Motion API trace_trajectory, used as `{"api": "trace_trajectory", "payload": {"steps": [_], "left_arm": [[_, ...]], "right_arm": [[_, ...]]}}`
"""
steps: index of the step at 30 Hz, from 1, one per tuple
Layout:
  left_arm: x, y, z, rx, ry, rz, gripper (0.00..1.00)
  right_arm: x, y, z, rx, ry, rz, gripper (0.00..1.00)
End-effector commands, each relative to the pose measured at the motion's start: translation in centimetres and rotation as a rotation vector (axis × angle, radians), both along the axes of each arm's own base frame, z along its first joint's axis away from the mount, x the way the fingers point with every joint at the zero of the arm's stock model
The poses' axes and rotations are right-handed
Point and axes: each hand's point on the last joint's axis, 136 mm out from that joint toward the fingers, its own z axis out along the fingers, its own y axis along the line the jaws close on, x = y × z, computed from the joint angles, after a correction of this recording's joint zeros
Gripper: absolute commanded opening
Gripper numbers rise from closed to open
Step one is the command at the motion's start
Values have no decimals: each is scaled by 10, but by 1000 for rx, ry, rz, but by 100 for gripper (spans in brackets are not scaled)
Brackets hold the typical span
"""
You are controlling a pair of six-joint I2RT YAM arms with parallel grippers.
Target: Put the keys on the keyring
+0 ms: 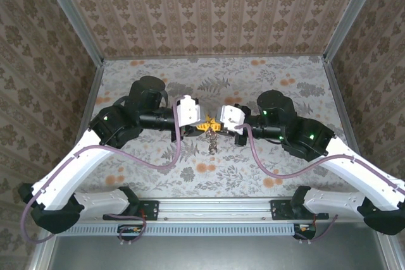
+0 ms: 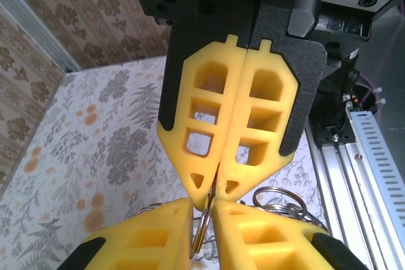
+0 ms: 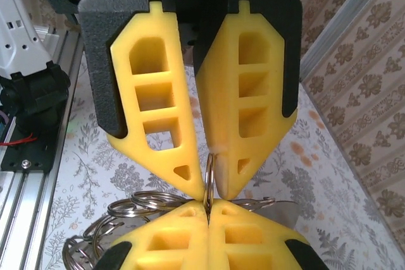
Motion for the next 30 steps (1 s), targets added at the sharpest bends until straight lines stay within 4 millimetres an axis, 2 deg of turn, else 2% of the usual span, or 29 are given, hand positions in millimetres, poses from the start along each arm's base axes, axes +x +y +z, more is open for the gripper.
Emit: {"api": "trace_trajectory", "payload": {"steps": [1,2,3,6,9,13,16,22,26,30], "left_arm": [[-8,-1,-2,24,-9,-41,14],[-9,-2,-2,24,-5,-45,4],[-9,-2,-2,22,-2,-47,0],[-13,-4,-1,4,13,-73,0],[-23,-3,14,-87,40,-135,0],[-30,8,43,-261,80,-191,0],[-36,17,61,-375,98,-255,0],[-40,19,67,-418,94,-296,0],[-40,18,69,-441,92,-318,0],[-41,18,70,-466,93,-326,0]], "right_arm": [[6,2,26,53,-73,-16,0],[7,3,24,49,-72,-17,0],[7,4,23,45,-69,-16,0],[6,5,21,44,-68,-4,0],[-3,5,22,59,-71,36,0],[-19,6,24,101,-80,114,12],[-28,8,23,114,-68,159,17],[-37,12,23,126,-29,218,20],[-39,12,26,137,-28,223,18],[-38,11,30,153,-32,217,12]]}}
